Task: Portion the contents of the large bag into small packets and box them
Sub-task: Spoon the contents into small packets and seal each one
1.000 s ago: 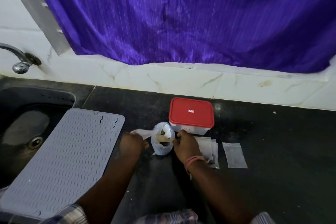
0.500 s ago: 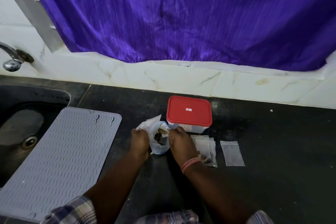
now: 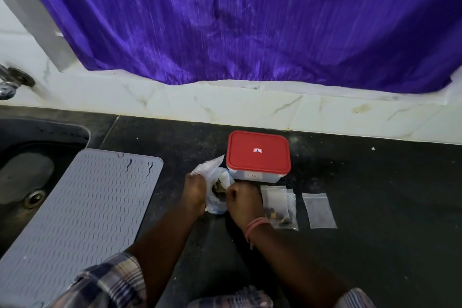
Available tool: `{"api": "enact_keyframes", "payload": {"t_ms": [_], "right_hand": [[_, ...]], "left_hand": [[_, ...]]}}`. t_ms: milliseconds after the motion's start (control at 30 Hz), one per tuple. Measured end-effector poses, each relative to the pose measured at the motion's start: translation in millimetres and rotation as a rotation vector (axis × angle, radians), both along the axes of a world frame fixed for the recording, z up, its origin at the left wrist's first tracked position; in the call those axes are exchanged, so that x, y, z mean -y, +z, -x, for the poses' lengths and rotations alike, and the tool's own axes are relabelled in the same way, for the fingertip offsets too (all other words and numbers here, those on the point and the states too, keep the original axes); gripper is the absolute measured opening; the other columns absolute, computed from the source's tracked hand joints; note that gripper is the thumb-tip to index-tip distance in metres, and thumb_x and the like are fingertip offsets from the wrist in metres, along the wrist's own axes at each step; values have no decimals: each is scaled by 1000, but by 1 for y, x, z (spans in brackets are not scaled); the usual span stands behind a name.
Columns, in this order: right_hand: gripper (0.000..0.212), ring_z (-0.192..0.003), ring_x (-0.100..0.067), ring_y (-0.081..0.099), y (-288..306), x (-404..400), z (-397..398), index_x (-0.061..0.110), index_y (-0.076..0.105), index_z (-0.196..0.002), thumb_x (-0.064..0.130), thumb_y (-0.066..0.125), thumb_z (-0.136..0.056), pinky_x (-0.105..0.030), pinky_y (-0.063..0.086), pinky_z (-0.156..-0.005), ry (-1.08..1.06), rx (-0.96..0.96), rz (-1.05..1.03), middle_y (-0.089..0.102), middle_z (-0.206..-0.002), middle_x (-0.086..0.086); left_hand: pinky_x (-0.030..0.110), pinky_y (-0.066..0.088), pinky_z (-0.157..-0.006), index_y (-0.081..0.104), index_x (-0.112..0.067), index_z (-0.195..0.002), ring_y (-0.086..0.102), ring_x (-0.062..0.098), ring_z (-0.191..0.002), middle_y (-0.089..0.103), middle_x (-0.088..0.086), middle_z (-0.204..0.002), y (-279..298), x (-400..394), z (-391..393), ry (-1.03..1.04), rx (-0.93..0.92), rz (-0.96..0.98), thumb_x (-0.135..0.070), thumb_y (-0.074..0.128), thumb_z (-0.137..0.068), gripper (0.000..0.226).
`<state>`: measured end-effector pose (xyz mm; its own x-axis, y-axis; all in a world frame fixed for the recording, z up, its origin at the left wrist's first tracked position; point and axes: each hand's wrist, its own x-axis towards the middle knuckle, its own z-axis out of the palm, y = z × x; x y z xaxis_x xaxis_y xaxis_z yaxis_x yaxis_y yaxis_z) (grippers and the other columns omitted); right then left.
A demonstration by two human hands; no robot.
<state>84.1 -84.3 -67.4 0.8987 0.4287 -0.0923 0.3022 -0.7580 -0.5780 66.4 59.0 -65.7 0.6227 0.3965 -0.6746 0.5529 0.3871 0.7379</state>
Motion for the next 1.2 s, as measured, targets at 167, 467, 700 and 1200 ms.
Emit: {"api": "enact_keyframes", "payload": {"t_ms": [167, 467, 700, 1200], "right_hand": [[24, -53, -15, 66, -2, 4, -1, 10, 76, -72, 11, 59, -89, -31, 59, -59, -434, -541, -419, 72, -63, -7], [16, -52, -20, 64, -2, 18, 5, 6, 73, -86, 6, 59, -93, -41, 60, -65, -616, -679, -600, 69, -59, -11], [19, -50, -21, 62, 3, 28, 10, 5, 73, -82, 3, 57, -92, -43, 59, -66, -665, -662, -625, 67, -57, -10], [17, -54, -21, 62, 52, 27, 21, 4, 74, -80, 3, 61, -91, -40, 58, -63, -502, -539, -759, 67, -61, -10]], "left_hand": [[46, 57, -80, 71, 3, -98, 69, 33, -83, 70, 23, -94, -12, -2, 2, -19, 96, 108, -44, 70, -90, 47], [51, 58, -91, 72, -4, -114, 72, 34, -95, 70, 25, -112, -60, -21, -4, 106, 111, 72, -42, 76, -85, 48], [53, 55, -95, 63, -8, -114, 67, 39, -105, 69, 17, -109, 20, -8, 28, 346, 151, -524, -12, 54, -94, 22], [25, 42, -81, 71, -9, -113, 62, 21, -99, 64, 13, -118, 24, -1, 42, -40, 48, -1066, -26, 55, -101, 26]]}}
